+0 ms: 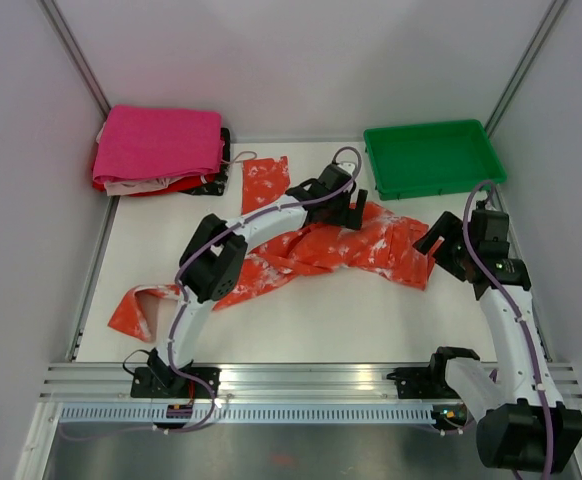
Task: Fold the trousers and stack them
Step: Flatten the trousers out
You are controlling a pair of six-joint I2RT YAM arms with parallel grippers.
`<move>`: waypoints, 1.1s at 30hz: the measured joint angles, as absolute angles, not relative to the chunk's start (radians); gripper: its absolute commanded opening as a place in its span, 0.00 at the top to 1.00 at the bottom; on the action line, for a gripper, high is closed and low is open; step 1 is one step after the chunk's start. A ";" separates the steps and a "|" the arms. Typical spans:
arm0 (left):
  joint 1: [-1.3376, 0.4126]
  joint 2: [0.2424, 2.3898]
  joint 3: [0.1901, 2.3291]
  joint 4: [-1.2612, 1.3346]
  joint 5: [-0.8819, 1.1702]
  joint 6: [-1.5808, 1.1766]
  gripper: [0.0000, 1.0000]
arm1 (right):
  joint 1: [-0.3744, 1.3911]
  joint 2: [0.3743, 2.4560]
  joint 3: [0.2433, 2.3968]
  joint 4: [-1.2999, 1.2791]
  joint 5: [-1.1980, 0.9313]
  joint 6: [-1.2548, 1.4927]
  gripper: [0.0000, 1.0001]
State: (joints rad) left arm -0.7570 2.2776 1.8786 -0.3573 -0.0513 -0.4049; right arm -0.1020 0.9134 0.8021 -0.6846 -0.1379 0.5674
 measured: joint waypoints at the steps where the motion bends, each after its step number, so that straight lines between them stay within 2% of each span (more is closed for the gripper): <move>1: -0.767 2.243 1.827 -0.354 -0.032 -0.397 0.00 | -0.102 0.913 0.811 -0.685 -0.137 0.562 0.13; 5: -0.784 2.084 1.629 -0.286 0.080 -0.352 0.00 | -0.102 0.911 0.850 -0.692 -0.137 0.545 0.12; 8: -0.778 2.046 1.610 -0.245 0.147 -0.312 0.00 | -0.102 0.897 0.869 -0.704 -0.134 0.535 0.12; 18: -0.773 2.233 1.680 -0.213 0.159 -0.226 0.01 | -0.102 0.794 0.874 -0.769 -0.133 0.526 0.11; 21: -0.769 2.243 1.685 -0.206 0.167 -0.212 0.25 | -0.102 0.785 0.874 -0.781 -0.133 0.526 0.11; 22: -0.769 2.243 1.685 -0.205 0.170 -0.210 0.49 | -0.102 0.785 0.874 -0.782 -0.133 0.526 0.11; 24: -0.765 2.238 1.665 -0.188 0.178 -0.208 0.70 | -0.102 0.786 0.874 -0.785 -0.133 0.526 0.11; 25: -0.762 2.228 1.639 -0.170 0.183 -0.211 0.84 | -0.102 0.787 0.874 -0.785 -0.133 0.525 0.11; 26: -0.761 2.212 1.605 -0.148 0.185 -0.216 0.88 | -0.102 0.787 0.874 -0.786 -0.132 0.525 0.11; 27: -0.761 2.189 1.571 -0.131 0.186 -0.218 0.98 | -0.102 0.787 0.874 -0.786 -0.131 0.525 0.11; 33: -0.777 1.970 1.420 -0.113 0.187 -0.217 0.98 | -0.102 0.787 0.874 -0.786 -0.114 0.532 0.09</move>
State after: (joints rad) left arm -0.7769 1.9697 1.4197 -0.1131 0.1875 -0.2173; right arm -0.1024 0.7868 0.8742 -0.7860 -0.1139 0.5316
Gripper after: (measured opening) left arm 0.044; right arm 0.906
